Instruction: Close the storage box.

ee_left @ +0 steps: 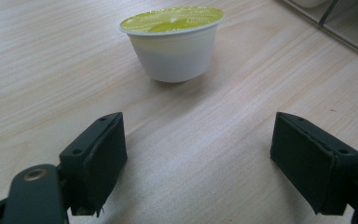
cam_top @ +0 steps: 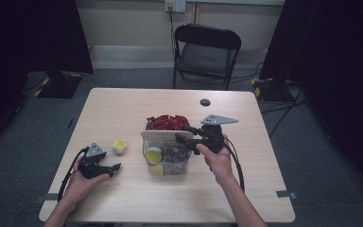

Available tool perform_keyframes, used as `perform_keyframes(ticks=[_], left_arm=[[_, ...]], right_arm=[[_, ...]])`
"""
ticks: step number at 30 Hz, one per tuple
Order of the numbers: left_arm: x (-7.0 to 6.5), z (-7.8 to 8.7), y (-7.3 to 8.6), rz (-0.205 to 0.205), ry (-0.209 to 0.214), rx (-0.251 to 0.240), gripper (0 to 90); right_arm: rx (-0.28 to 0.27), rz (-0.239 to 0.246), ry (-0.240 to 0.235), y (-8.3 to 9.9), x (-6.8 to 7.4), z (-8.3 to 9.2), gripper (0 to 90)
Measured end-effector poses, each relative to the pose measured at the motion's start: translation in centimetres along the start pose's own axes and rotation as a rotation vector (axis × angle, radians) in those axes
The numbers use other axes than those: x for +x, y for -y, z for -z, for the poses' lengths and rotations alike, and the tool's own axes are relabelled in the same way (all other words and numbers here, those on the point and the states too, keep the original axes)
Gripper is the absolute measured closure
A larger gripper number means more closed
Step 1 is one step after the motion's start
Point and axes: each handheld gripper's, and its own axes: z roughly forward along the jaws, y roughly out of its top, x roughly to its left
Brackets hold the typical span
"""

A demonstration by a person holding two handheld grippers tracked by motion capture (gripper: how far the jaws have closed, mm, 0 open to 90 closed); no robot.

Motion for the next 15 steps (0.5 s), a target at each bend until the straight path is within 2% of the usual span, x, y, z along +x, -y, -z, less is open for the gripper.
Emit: perform_keyframes(ticks=[4,15], left_arm=[[0.01,0.00,0.00,0.000,0.002,0.001,17.8],[0.05,-0.02,-0.01,-0.002,0.003,0.001,17.5]], right_arm=[[0.013,0.013,-0.004,0.21,0.21,0.21,40.6],[0.021,0.000,0.001,0.90,0.36,0.60,34.8]])
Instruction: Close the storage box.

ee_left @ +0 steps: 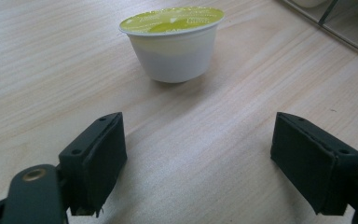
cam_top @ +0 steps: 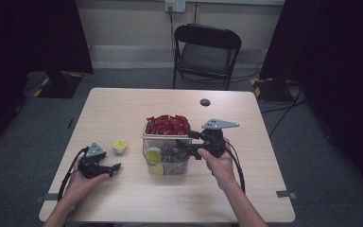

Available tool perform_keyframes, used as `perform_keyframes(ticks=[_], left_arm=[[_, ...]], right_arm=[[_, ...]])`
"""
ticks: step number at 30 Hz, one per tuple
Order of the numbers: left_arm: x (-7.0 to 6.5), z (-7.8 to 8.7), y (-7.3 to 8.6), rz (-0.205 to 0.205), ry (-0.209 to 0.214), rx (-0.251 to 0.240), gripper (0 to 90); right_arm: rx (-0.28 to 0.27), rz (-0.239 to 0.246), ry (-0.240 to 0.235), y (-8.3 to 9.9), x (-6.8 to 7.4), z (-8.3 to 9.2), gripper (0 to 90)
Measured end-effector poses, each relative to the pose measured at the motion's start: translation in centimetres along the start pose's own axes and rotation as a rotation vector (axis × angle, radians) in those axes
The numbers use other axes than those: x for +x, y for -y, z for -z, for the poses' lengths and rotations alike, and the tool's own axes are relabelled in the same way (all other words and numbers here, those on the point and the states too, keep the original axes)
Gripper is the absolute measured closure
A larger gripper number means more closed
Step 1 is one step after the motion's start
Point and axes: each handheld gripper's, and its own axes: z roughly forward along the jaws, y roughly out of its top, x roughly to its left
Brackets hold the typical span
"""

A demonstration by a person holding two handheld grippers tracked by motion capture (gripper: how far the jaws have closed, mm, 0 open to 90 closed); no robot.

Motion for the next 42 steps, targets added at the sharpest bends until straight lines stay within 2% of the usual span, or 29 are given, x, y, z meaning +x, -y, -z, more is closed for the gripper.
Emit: perform_keyframes(ticks=[2,8,13,21,31,36,42], left_arm=[[0.0,0.0,0.0,-0.001,0.000,0.001,17.5],[0.0,0.0,0.0,0.000,0.000,0.001,17.5],[0.0,0.0,0.0,0.000,0.000,0.000,17.5],[0.0,0.0,0.0,-0.001,0.000,0.000,17.5],[0.0,0.0,0.0,-0.001,0.000,0.000,17.5],[0.0,0.0,0.0,-0.001,0.000,0.001,17.5],[0.0,0.0,0.0,0.001,0.003,0.000,17.5]], right_arm=[[0.002,0.000,0.005,0.1,0.1,0.1,33.9],[0.005,-0.014,0.022,0.6,0.5,0.1,22.5],[0.002,-0.014,0.041,1.0,0.5,0.2,19.9],[-0.005,-0.021,0.058,1.3,0.5,0.4,18.4],[0.024,-0.019,0.056,2.7,0.6,0.4,17.3],[0.002,-0.014,0.074,3.1,0.6,0.4,18.4],[0.020,-0.013,0.072,3.5,0.8,0.3,18.0]])
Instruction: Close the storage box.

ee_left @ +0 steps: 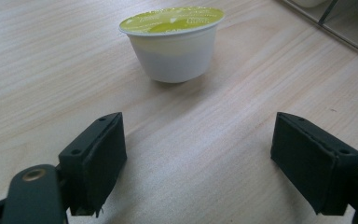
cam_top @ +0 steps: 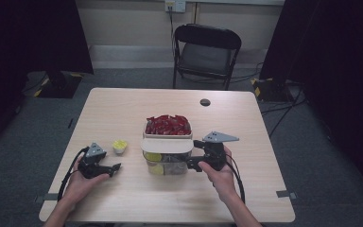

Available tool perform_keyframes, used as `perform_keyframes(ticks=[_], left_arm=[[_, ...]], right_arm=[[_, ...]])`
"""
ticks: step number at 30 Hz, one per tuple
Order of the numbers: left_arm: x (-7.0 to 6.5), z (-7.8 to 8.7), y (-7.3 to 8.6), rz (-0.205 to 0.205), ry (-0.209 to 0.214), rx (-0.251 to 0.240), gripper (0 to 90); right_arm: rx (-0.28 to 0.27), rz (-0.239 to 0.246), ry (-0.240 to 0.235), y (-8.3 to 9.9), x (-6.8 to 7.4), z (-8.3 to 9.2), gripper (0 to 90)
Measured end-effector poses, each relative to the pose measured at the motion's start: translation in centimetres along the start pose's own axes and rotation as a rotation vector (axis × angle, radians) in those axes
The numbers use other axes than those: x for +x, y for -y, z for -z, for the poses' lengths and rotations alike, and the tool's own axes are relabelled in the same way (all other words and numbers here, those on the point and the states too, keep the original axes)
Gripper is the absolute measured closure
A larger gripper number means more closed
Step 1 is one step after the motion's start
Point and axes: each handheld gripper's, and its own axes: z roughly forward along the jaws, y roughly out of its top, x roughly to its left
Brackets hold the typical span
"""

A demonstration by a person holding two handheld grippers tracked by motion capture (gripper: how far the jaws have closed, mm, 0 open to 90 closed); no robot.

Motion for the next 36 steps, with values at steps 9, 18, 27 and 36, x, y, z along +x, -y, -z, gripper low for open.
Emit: perform_keyframes(ticks=[9,18,27,36], left_arm=[[0.0,0.0,0.0,-0.002,-0.002,0.000,17.5],[0.0,0.0,0.0,-0.002,-0.002,0.000,17.5],[0.0,0.0,0.0,-0.002,-0.002,0.000,17.5],[0.0,0.0,0.0,-0.002,-0.002,0.000,17.5]], right_arm=[[0.008,-0.014,0.014,1.5,-0.1,-0.3,20.2],[0.040,-0.006,0.005,2.5,0.0,-0.5,20.1],[0.057,0.001,0.015,3.2,-0.1,-0.6,21.3],[0.074,0.001,0.035,4.0,-0.3,-0.5,22.0]])
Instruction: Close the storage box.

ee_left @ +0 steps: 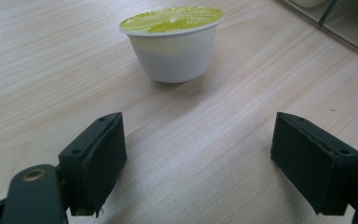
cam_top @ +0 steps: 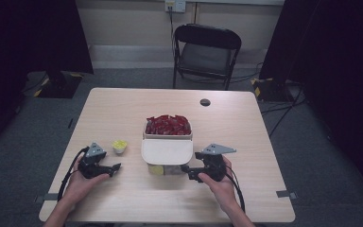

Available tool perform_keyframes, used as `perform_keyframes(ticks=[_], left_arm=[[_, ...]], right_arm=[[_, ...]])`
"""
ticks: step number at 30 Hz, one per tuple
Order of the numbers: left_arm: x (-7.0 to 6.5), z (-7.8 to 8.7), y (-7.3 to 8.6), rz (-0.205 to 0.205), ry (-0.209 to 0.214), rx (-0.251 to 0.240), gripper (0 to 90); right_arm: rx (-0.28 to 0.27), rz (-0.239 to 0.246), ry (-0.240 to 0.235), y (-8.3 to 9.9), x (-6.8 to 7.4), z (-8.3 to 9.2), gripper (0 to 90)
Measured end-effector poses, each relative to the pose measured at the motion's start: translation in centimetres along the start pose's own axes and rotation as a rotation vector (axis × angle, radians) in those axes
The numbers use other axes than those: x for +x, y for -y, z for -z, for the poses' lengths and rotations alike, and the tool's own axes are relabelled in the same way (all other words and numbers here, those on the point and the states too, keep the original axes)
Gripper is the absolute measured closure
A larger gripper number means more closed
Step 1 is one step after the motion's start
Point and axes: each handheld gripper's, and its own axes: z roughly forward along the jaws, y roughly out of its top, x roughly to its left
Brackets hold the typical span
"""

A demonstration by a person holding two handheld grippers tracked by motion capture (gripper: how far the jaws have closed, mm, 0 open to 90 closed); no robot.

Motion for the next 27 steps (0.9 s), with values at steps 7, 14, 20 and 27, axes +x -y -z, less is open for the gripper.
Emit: perform_keyframes(ticks=[7,14,20,27], left_arm=[[0.0,0.0,0.0,0.000,0.000,0.000,17.5],[0.0,0.0,0.0,0.000,0.000,0.000,17.5],[0.0,0.0,0.0,0.000,-0.001,0.000,17.5],[0.0,0.0,0.0,0.002,-0.001,0.000,17.1]], right_arm=[[-0.004,-0.005,0.016,0.4,-0.4,0.8,22.0],[-0.017,-0.027,0.047,0.6,-1.3,2.1,22.0],[-0.051,-0.054,0.064,0.1,-2.2,3.1,18.6],[-0.057,-0.089,0.089,0.1,-3.6,3.5,14.6]])
